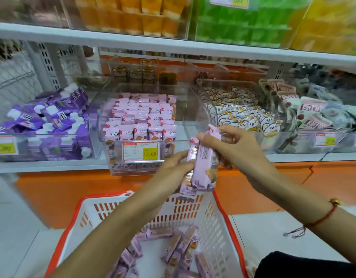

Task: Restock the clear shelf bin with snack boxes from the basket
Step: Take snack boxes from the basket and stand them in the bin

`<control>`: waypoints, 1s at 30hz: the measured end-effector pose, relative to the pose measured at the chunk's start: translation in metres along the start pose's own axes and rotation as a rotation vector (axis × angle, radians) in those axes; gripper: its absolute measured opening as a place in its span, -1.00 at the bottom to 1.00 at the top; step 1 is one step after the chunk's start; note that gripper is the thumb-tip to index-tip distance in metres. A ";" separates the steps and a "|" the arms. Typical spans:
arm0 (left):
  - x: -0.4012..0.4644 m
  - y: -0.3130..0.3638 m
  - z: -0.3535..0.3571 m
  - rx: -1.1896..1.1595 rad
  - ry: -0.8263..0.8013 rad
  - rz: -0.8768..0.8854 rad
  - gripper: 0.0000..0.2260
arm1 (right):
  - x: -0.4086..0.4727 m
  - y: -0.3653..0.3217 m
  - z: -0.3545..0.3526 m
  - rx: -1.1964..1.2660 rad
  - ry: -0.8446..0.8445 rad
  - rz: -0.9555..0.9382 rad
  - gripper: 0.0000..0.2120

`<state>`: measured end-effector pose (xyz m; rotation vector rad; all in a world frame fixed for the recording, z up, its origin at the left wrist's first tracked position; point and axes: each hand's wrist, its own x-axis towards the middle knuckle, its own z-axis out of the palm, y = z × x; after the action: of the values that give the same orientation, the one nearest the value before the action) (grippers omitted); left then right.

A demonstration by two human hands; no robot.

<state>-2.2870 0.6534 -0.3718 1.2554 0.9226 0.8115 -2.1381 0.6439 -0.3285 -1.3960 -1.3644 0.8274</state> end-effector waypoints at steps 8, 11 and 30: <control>0.004 -0.001 -0.001 -0.396 0.096 -0.046 -0.78 | 0.012 -0.001 -0.011 0.536 -0.073 0.536 -0.76; 0.004 0.001 -0.008 -0.335 0.096 -0.033 -0.80 | 0.014 -0.006 -0.019 0.614 -0.207 0.488 -0.94; 0.004 0.009 -0.015 -0.148 -0.224 -0.025 -0.60 | -0.003 -0.002 -0.007 0.027 -0.197 -0.052 -0.67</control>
<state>-2.2988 0.6647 -0.3648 1.1760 0.6850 0.6906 -2.1323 0.6400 -0.3253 -1.2794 -1.5270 0.9659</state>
